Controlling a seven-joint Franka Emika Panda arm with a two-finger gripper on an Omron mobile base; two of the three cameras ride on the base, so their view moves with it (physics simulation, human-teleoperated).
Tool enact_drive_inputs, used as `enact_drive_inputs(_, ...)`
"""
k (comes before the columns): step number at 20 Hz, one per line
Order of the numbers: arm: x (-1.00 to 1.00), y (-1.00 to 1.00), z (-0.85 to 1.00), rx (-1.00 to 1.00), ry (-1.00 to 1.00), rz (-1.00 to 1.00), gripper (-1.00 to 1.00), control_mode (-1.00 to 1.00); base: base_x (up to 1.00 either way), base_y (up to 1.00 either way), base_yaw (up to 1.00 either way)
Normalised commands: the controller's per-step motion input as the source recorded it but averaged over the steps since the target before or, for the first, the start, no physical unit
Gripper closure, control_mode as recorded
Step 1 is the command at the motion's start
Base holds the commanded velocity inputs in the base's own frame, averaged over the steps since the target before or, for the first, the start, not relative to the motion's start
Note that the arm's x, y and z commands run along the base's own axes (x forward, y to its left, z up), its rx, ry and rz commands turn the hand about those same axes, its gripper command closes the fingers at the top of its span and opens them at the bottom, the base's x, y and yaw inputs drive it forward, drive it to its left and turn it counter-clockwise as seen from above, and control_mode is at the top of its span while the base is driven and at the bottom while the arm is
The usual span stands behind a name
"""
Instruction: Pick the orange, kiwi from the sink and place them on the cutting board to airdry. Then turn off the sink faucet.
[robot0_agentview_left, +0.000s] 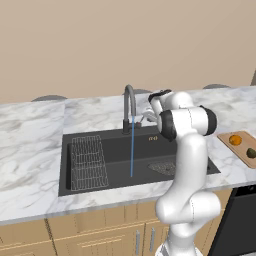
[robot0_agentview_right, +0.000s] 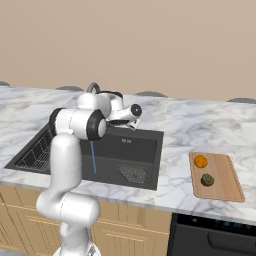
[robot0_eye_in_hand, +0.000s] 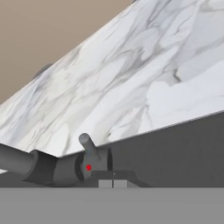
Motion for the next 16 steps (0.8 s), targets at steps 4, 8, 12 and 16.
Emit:
enact_drive_inputs(4, 0.12, 0.00, -0.07, 0.00, 0.00, 0.00, 1.00, -1.00, 0.00, 0.00, 0.00)
enact_drive_inputs(8, 0.15, 0.01, -0.07, 0.00, 0.00, 0.00, 1.00, -1.00, 0.00, 0.00, 0.00)
enact_drive_inputs(12, 0.16, 0.06, -0.04, 0.01, 0.00, 0.00, 1.00, -1.00, 0.00, 0.00, 0.00)
enact_drive_inputs(16, 0.14, 0.07, -0.02, 0.01, 0.00, 0.00, 1.00, -1.00, 0.00, 0.00, 0.00)
